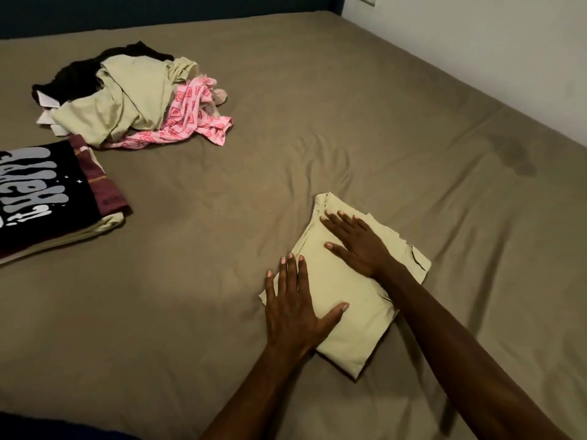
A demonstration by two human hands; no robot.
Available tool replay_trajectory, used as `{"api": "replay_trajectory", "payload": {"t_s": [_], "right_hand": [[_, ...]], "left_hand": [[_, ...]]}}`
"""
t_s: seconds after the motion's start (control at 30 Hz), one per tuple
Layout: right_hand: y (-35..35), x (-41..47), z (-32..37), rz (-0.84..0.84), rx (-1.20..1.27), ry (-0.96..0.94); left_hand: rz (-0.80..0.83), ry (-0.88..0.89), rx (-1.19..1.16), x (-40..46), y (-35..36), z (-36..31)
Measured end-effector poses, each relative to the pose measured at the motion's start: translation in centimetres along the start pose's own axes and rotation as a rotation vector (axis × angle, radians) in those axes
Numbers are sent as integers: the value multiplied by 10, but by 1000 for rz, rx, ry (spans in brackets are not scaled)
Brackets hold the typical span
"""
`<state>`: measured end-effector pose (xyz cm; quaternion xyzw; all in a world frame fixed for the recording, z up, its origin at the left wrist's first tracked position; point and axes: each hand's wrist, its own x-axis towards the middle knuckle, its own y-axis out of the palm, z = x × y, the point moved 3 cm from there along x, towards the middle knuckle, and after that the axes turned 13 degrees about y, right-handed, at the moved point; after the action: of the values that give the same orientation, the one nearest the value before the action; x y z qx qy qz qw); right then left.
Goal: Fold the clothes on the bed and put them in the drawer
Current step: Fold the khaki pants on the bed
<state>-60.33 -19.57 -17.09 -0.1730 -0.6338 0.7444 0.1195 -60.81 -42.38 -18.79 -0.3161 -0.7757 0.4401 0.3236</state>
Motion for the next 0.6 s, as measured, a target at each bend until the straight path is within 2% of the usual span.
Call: {"api": "replay_trajectory", "payload": {"t_s": [0.2, 0.33, 0.43, 0.5, 0.6], "right_hand": [[-18, 21, -11, 26, 81, 164], [-17, -38, 11, -107, 90, 235], [6, -82, -3, -151, 95, 318], [16, -91, -20, -140, 151, 299], [16, -88, -33, -156, 140, 245]], "left_hand": [[8, -8, -1, -2, 2, 2], [-65, 22, -46, -5, -7, -5], [-29, 147, -51, -35, -15, -22], [33, 212, -57, -55, -13, -31], [5, 185, -70, -62, -14, -30]]}}
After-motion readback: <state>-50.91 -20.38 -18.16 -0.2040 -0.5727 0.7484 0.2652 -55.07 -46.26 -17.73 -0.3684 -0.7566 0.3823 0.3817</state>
